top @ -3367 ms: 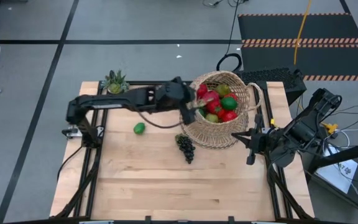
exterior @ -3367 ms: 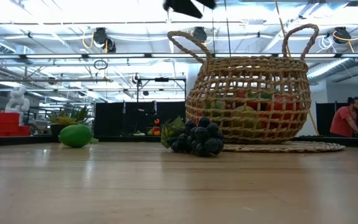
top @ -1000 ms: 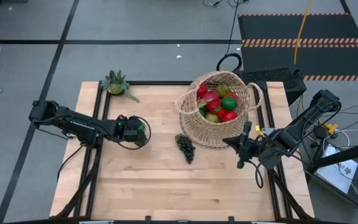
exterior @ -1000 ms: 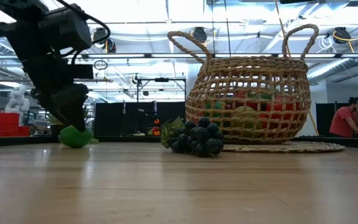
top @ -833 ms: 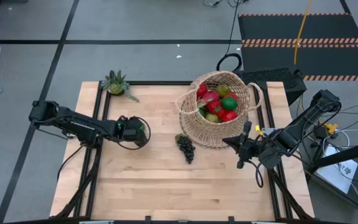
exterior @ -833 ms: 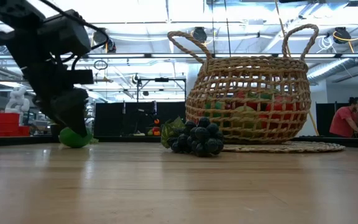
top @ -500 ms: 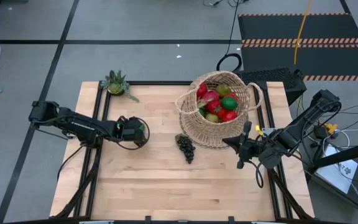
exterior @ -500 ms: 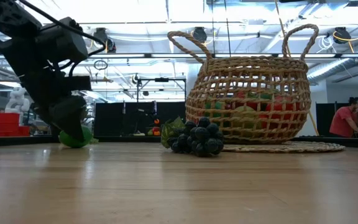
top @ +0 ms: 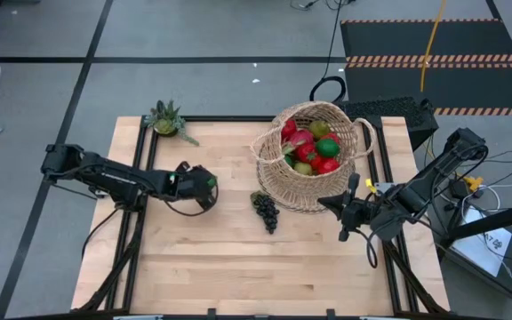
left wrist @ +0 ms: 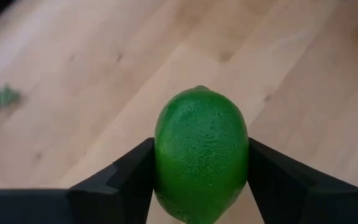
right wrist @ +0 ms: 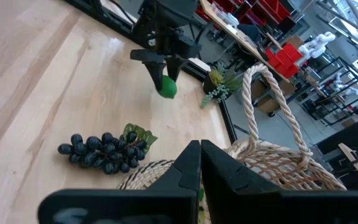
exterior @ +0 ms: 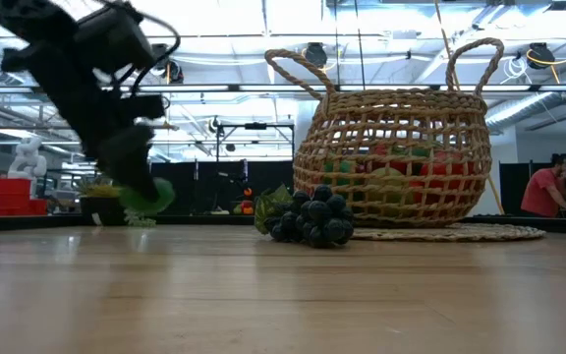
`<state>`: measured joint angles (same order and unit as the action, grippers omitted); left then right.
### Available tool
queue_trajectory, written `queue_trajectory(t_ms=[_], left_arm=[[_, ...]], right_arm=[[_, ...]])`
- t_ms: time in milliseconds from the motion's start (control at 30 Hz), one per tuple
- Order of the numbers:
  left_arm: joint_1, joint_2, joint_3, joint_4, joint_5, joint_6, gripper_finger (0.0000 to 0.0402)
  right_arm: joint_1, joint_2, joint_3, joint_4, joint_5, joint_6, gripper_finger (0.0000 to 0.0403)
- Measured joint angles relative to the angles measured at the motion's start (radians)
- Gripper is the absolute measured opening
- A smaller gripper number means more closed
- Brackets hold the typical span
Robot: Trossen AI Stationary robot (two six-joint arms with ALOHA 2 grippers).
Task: Build produce basket
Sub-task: Put the green lime into the brown basket
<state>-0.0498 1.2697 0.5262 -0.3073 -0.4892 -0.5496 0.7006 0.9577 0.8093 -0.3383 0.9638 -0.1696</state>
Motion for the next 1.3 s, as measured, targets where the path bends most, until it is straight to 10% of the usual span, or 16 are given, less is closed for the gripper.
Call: queue_trajectory(t_ms=[667, 1300], left_arm=[[-0.149, 0.000, 0.477, 0.046, 0.014, 0.659, 0.0230], [-0.329, 0.077, 0.501, 0.614, -0.004, 1.348, 0.0230]], right_arm=[[-0.010, 0.000, 0.000, 0.252, 0.000, 0.053, 0.0006], [-0.012, 0.078, 0.000, 0.488, -0.184, 0.366, 0.0051]])
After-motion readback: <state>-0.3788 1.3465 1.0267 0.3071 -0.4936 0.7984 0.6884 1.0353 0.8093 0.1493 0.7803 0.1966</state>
